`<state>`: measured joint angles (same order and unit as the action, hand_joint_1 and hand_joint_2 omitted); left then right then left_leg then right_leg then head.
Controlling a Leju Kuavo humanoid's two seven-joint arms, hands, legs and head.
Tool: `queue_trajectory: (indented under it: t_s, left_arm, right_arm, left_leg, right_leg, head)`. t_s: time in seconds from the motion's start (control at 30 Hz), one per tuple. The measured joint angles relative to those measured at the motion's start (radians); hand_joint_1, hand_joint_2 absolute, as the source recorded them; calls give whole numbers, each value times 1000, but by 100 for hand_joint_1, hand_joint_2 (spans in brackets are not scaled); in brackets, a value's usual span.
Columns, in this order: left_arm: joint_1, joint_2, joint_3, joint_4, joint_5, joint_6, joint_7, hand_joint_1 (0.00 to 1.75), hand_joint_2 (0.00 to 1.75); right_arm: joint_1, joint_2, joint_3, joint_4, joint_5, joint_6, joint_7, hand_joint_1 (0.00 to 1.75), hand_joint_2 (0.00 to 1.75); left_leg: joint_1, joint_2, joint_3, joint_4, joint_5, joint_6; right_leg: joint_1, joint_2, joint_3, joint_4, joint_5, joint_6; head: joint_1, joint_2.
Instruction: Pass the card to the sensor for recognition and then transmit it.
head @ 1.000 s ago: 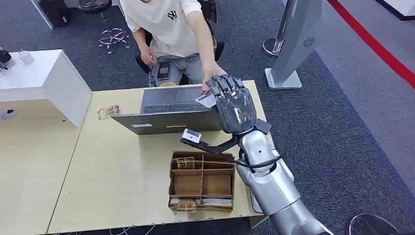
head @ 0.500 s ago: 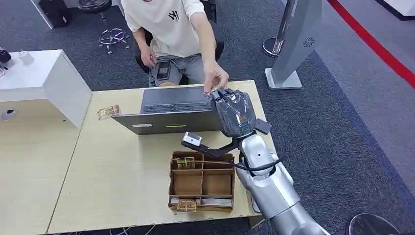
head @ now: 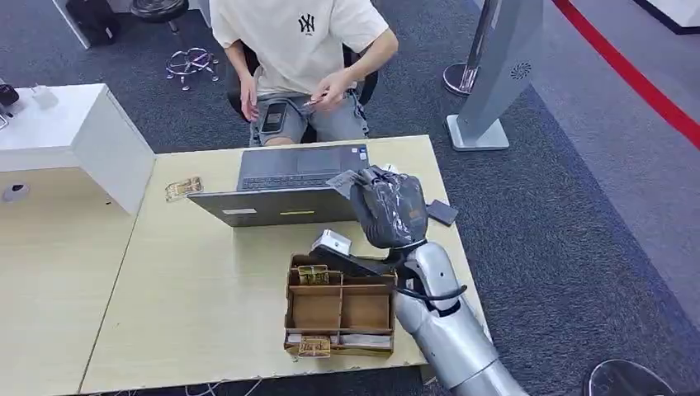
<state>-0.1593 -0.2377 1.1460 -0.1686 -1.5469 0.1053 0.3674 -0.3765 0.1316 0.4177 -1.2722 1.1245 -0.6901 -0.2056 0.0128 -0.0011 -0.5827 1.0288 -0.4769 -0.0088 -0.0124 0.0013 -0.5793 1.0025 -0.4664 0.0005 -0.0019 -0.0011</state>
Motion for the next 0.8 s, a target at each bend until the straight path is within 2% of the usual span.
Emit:
queue_trajectory:
  t_s: [0.1,0.17,0.3,0.37,0.6,0.8]
  left_arm:
    - [0,0,0,0,3,2,-3,0,0]
    - [2,0,0,0,14,5,-11,0,0]
    - [12,0,3,0,41,21,-33,0,0]
    - [18,1,10,0,54,24,-42,0,0]
    - [24,3,40,-1,84,37,-55,0,0]
    - [25,6,61,-1,109,43,-60,0,0]
  right_arm:
    - [10,0,11,-11,-91,15,-13,175,175]
    - [31,1,22,-42,-264,76,-47,175,175]
    - [121,0,45,-187,-640,236,-101,175,175]
    - [174,-1,44,-274,-801,293,-125,175,175]
    - [318,-34,-16,-438,-1019,415,-164,175,175]
    - [415,-58,-108,-478,-1067,446,-178,175,175]
  left_leg:
    - [0,0,0,0,0,0]
    - [0,0,0,0,0,0]
    - [0,-1,0,0,0,0]
    - [0,-1,-1,0,-1,0]
    - [0,-1,-1,0,-1,1]
    - [-1,-1,-1,0,-1,1]
  right_leg:
    - [0,0,0,0,0,0]
    - [0,-1,0,0,0,0]
    - [0,-1,0,0,0,0]
    - [0,-1,-1,0,-1,1]
    - [0,-1,-1,0,-1,1]
    - [0,-1,0,-1,-1,1]
  head:
    - [0,0]
    - [0,0]
    - [1,0]
    - [0,0]
    - [0,0]
    - [0,0]
